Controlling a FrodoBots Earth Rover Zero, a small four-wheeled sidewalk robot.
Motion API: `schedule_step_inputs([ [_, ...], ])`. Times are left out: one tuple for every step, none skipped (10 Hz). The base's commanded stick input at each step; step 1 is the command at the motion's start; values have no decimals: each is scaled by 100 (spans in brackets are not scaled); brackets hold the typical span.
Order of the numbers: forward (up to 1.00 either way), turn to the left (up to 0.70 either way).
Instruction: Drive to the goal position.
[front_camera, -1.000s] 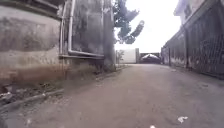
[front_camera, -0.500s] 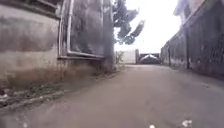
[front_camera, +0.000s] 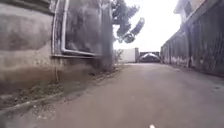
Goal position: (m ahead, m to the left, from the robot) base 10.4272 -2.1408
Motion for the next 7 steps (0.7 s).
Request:
schedule_step_inputs([
  [0, -26],
  [0, -50],
  [0, -50],
  [0, -50],
  [0, -50],
  [0, -50],
  [0, -50],
])
